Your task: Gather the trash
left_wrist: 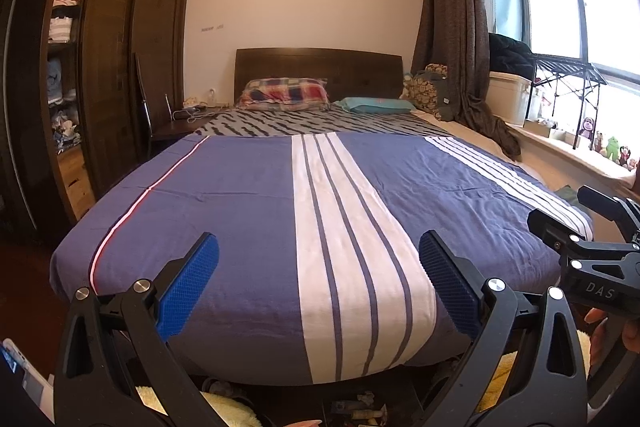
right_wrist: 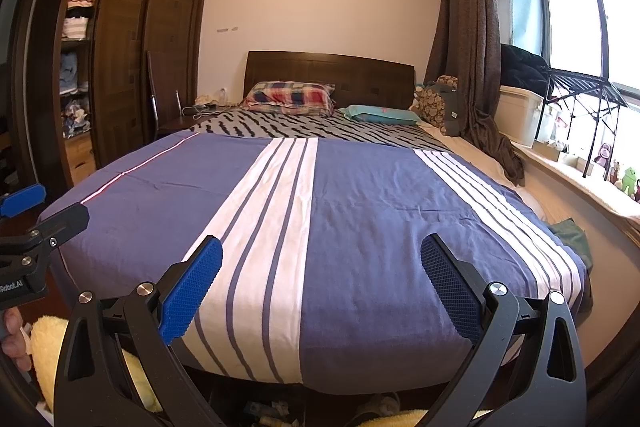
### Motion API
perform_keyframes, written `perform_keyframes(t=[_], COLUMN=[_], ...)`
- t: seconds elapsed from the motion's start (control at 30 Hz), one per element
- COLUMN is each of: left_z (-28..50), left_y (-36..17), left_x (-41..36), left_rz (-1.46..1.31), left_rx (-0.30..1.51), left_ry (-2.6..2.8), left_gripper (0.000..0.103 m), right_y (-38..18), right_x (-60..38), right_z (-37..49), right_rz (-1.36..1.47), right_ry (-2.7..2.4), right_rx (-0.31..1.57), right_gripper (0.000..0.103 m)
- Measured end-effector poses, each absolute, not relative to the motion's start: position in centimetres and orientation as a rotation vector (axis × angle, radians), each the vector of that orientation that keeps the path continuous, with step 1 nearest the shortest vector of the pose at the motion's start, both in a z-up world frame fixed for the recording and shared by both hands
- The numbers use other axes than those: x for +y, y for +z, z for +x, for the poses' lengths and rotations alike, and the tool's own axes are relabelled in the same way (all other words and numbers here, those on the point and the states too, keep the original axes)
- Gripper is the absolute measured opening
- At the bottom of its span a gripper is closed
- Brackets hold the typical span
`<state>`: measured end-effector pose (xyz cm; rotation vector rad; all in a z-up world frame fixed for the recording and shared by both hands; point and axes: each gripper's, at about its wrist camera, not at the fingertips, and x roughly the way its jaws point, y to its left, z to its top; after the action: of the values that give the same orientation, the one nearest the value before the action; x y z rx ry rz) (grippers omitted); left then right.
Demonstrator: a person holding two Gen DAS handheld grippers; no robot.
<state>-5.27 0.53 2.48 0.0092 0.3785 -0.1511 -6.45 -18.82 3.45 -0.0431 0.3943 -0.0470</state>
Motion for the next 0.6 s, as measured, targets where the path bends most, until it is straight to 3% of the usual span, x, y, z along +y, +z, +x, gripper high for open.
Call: perform_keyframes(t=[0.6], left_z=[-5.52], left_y=[2.72], left_x=[0.68], left_rz=[0.006], left_rx=[0.387], left_ry=[-0.202], left_gripper=[0.095], right_y=[3.42], right_x=[-18.95], right_z=[-6.46], right_rz=[-0.042], right_ry=[-0.049], right_rx=[0.396], right_gripper=[0.100])
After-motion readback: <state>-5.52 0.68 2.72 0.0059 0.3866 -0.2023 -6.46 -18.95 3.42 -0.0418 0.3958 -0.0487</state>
